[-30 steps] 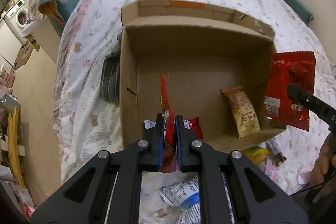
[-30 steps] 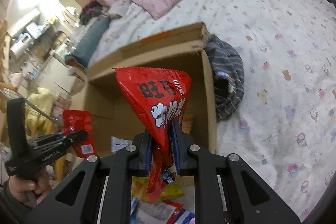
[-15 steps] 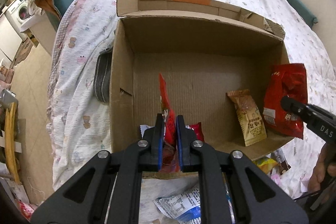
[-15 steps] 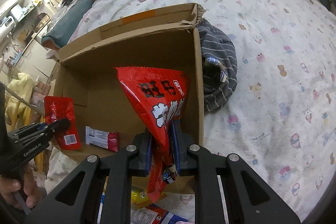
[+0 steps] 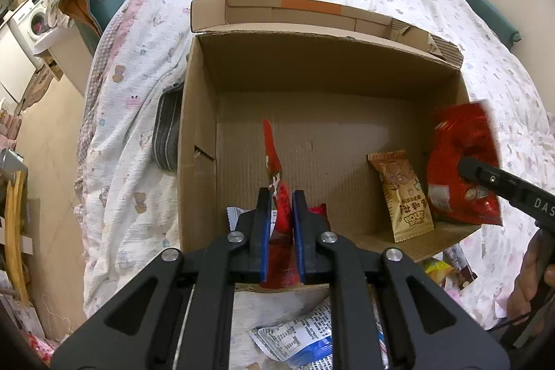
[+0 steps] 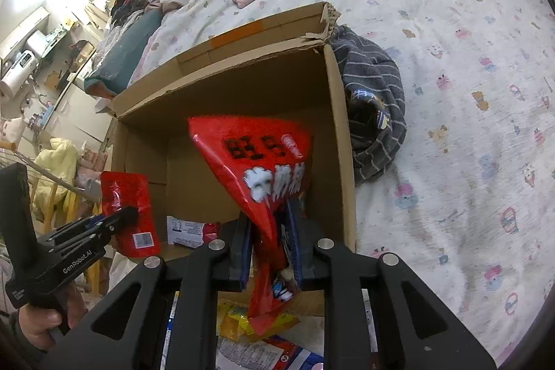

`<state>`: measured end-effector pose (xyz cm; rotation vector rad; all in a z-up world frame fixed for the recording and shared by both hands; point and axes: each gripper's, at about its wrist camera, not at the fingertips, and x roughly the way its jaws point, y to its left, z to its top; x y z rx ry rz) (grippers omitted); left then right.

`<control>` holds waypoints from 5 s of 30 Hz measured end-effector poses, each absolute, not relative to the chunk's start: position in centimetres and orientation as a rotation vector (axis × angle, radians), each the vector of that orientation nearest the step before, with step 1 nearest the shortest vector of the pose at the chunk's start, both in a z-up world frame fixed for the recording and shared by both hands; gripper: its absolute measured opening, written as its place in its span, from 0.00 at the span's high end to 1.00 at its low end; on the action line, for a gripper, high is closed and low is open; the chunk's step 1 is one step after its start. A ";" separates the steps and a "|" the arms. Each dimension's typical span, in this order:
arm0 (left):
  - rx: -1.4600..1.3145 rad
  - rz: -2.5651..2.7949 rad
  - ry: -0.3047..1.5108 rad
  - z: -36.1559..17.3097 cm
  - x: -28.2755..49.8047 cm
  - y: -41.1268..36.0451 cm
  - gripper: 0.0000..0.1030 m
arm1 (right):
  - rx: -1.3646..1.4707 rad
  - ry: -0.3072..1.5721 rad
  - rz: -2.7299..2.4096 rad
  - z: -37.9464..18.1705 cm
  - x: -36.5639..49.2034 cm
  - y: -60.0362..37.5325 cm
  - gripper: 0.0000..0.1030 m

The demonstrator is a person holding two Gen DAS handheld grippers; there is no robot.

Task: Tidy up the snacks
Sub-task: 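Carry both red packets into the box and open both tools, then withdraw both tools and reach toward the blue-white chip bags, then grasp the blue-white chip bag with the left tool while the right tool grasps the white-red chip bag, then carry both chip bags over the box and open both tools inside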

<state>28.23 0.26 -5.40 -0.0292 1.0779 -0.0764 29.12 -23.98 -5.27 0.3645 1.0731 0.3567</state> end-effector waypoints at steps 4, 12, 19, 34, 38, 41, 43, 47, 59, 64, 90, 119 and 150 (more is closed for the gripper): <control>-0.027 -0.079 1.080 -5.4 28.2 0.1 0.90 | 0.361 1.069 0.372 -5.1 29.0 -23.6 0.79; -0.026 -0.088 1.056 -5.0 28.0 0.0 0.90 | 0.356 1.044 0.406 -4.5 28.9 -23.0 0.76; -0.021 -0.102 1.058 -4.9 28.0 -0.4 0.87 | 0.400 1.010 0.414 -4.1 28.8 -23.5 0.19; -0.024 -0.107 1.028 -3.7 27.4 -0.4 0.36 | 0.397 1.014 0.399 -4.1 28.8 -23.8 0.19; -0.038 -0.107 1.010 -2.8 26.4 -0.2 0.36 | 0.404 1.002 0.397 -3.4 28.1 -24.2 0.19; -0.023 -0.103 1.001 -2.0 25.1 -0.1 0.36 | 0.405 0.997 0.396 -2.9 27.0 -24.4 0.19; -0.012 -0.117 1.009 -1.7 24.4 -0.1 0.36 | 0.406 0.999 0.391 -2.6 25.9 -24.7 0.19; 0.028 -0.098 1.030 -1.4 22.2 0.6 0.36 | 0.406 1.000 0.378 -1.9 23.1 -25.5 0.19; -0.187 -0.125 1.234 -6.3 18.1 2.8 0.36 | 0.462 1.028 0.350 -2.5 17.5 -26.7 0.19; -0.427 -0.080 1.388 -10.5 19.6 3.2 0.18 | 0.450 1.028 0.330 -2.7 16.9 -27.1 0.19; -0.300 -0.042 1.508 -13.7 19.7 -0.6 0.38 | 0.666 1.271 0.409 -8.8 18.0 -28.8 0.19; -0.258 0.047 1.276 -7.1 16.9 6.3 0.38 | 0.309 1.390 0.602 -10.5 18.9 -16.1 0.59; -0.078 0.027 1.058 -1.7 17.3 2.7 0.38 | 0.608 0.969 0.598 -1.4 19.5 -25.4 0.59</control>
